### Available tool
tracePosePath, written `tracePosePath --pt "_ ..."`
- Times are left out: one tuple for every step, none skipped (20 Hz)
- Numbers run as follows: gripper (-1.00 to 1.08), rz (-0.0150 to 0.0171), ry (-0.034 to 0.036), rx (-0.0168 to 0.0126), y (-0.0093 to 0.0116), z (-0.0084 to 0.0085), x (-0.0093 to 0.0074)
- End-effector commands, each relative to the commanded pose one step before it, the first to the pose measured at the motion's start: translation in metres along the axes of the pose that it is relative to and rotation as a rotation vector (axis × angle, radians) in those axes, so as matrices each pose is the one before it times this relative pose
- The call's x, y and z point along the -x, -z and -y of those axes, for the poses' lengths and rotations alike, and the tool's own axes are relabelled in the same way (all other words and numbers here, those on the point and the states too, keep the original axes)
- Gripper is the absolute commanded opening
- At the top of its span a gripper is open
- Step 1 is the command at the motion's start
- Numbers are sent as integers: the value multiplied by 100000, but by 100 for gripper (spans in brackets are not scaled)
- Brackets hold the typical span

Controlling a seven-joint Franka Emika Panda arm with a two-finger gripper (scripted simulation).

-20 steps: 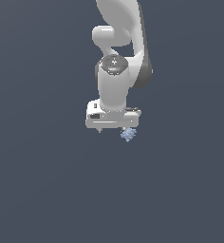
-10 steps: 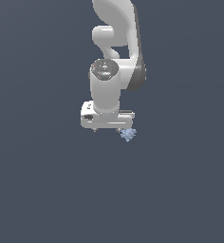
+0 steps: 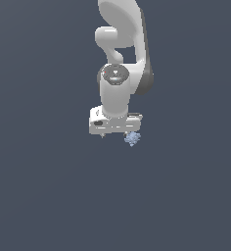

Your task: Pick up the object and move it to a goal position.

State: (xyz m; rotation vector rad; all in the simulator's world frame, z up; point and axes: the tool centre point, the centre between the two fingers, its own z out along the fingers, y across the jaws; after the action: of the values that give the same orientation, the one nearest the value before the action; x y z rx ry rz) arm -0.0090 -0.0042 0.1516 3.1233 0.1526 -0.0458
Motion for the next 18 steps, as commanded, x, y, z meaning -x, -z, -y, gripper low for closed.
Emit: tracePosePath --pt "100 -186 5872 76 -622 894 318" --pt "100 -108 2791 34 -284 425 133" --pt "100 -118 2999 31 -302 461 136" --pt "100 -129 3209 27 -318 499 137" --pt "100 -142 3420 23 -334 537 136" --pt "100 -157 3634 18 -349 578 133" --pt "100 -172 3848 11 -363 619 128" --pt "100 -185 3980 4 -368 647 117" --pt "100 -186 3839 -4 -348 631 97" --pt "100 -184 3639 -10 -324 604 78" --pt "100 -181 3437 -15 -300 575 60" --pt "100 -176 3234 -18 -278 545 45" --pt "100 -171 3030 -21 -256 514 31" --pt "100 -165 2824 -23 -235 481 20" --pt "100 -157 2619 -24 -215 449 10" --pt "100 -149 2411 -24 -195 414 2" --pt "100 -140 2204 -24 -176 380 -4" --pt "100 -129 1995 -23 -158 345 -9"
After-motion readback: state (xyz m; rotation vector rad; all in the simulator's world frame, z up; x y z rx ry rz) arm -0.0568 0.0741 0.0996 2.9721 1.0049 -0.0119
